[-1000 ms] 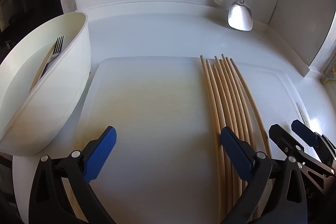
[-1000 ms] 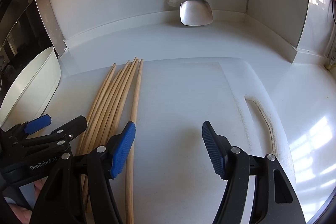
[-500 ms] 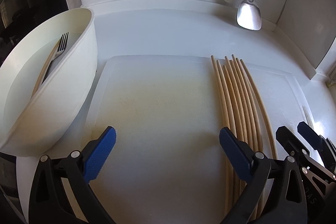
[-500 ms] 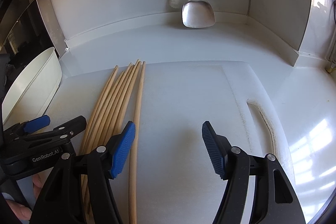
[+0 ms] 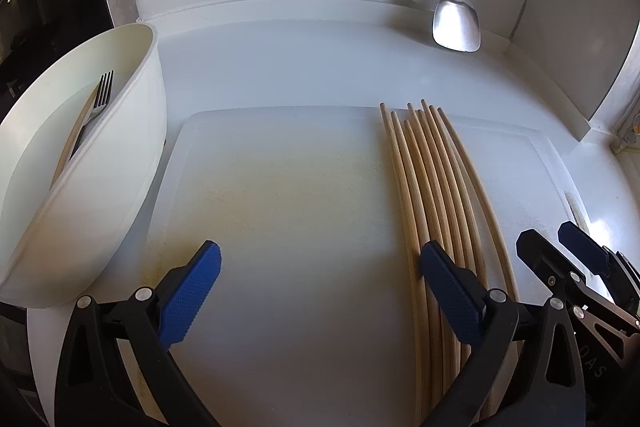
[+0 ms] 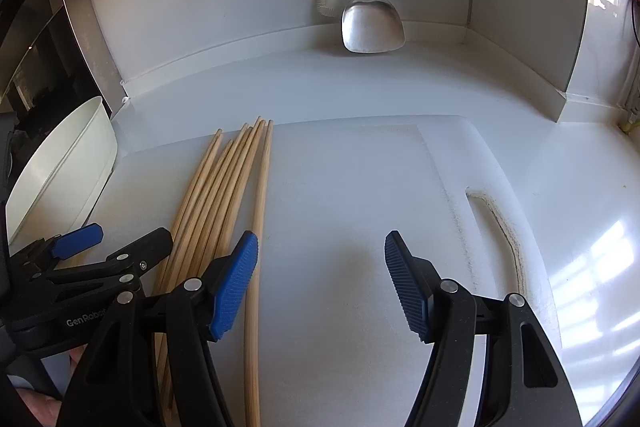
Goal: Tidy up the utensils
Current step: 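Lower both open tools around the remaining chopsticks on the board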
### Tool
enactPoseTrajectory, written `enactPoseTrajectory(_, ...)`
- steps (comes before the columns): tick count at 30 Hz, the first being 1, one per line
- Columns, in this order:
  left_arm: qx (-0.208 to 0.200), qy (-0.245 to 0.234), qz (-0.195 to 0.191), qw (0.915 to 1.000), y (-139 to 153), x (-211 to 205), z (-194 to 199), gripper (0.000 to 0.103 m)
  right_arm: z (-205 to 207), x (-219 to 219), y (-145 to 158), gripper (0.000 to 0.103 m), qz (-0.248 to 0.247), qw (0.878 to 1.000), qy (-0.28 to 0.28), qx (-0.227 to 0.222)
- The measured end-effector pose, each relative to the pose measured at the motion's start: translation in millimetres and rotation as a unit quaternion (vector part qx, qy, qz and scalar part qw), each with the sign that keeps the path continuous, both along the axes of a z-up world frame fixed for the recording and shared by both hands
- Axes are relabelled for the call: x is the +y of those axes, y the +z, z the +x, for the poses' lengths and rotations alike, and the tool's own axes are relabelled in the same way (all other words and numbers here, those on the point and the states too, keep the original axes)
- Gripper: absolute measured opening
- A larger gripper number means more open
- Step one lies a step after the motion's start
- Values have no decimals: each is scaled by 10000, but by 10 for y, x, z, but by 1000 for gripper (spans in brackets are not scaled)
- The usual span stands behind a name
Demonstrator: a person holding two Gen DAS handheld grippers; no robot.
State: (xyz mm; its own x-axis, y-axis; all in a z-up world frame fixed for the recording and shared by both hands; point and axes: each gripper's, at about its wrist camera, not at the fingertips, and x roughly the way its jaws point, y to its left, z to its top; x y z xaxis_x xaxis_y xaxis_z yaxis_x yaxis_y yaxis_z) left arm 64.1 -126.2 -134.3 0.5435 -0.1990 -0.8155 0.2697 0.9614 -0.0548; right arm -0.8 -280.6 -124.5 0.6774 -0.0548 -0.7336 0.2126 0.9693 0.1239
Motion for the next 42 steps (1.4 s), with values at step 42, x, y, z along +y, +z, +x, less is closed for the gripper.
enactPoseTrajectory(42, -114, 158, 214, 9996, 28, 56, -2, 70, 81, 327, -53, 25, -699, 9953, 666, 27)
